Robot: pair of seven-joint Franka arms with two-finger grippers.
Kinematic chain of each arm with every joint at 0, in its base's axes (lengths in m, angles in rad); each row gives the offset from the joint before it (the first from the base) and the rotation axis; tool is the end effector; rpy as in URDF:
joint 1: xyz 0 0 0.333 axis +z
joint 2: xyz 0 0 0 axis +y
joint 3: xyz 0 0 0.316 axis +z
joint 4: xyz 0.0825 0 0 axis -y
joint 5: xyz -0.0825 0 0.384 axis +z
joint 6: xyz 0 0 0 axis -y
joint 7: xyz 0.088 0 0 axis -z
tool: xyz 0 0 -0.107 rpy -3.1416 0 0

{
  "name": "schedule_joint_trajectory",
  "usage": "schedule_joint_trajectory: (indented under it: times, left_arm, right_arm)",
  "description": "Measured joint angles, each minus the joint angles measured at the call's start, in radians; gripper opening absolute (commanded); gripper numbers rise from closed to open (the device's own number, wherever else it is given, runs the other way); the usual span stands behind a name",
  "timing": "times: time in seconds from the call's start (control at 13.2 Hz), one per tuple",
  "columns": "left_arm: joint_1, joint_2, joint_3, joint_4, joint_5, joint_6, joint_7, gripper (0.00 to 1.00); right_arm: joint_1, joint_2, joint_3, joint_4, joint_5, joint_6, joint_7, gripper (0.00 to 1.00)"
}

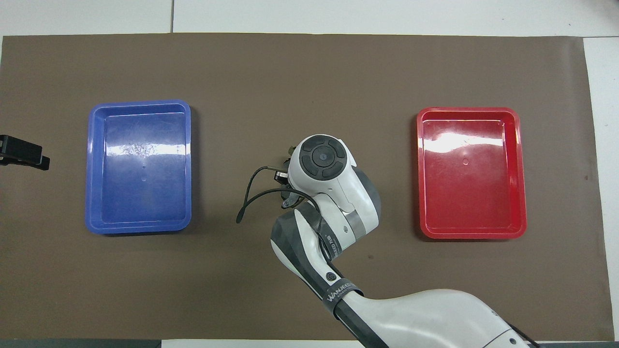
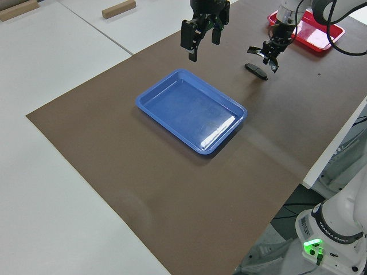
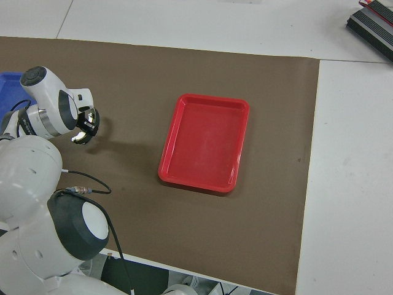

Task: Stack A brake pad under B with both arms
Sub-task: 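Lower the curved pad onto the small pad with the right gripper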

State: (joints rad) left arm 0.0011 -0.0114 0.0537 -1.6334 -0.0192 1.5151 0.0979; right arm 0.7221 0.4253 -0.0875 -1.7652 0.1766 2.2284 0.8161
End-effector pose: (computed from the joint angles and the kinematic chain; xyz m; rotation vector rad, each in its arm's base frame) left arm 0.5420 0.0277 0.5969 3.1087 -0.0671 -0.1635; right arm 0.5239 0.3986 0.3285 -3.0054 0.4209 0.0605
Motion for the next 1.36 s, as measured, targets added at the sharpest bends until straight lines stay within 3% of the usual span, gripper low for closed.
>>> schedule_joint_trajectory:
  times: [1.36]
  left_arm:
    - [0.004, 0.000, 0.000, 0.000, 0.000, 0.000, 0.000, 1.00]
  right_arm:
    - [0.014, 0.031, 0.003, -0.007, 0.020, 0.049, -0.068, 0.00]
